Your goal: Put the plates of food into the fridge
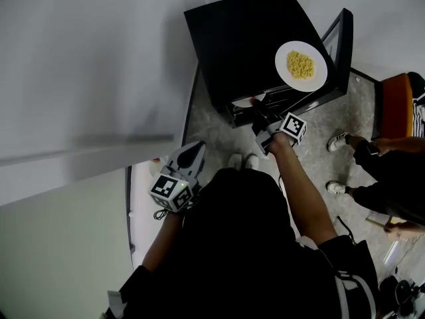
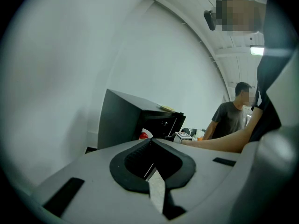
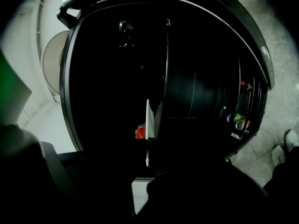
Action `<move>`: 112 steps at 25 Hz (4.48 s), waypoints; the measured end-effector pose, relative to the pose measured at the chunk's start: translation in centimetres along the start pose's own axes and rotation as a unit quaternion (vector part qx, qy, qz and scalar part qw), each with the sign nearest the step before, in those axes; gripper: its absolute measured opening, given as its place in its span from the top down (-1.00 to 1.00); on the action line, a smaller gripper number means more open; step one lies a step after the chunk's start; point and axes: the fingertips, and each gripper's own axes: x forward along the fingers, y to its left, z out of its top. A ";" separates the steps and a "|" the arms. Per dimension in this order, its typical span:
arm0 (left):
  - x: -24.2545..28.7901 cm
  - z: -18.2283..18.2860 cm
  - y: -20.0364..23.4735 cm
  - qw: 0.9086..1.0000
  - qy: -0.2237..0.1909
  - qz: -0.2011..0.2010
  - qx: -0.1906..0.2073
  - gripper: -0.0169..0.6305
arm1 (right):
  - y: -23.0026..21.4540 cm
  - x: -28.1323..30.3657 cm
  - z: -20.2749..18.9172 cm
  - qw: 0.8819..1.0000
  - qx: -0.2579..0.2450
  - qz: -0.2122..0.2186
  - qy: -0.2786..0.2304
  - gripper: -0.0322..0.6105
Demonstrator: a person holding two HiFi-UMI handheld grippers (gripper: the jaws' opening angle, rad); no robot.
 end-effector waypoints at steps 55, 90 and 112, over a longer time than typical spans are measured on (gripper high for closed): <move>3.9 0.5 -5.1 0.995 -0.006 -0.091 0.038 0.88 | 11.4 -11.1 5.0 0.990 -0.045 0.057 -0.118 0.50; 3.5 2.2 -3.8 0.996 -0.028 -0.076 0.027 0.88 | 17.1 -10.9 11.8 0.984 0.000 0.082 -0.158 0.75; 4.5 0.8 -5.6 0.991 0.002 -0.126 0.043 0.88 | 17.0 -17.2 7.5 0.984 0.017 0.097 -0.151 0.79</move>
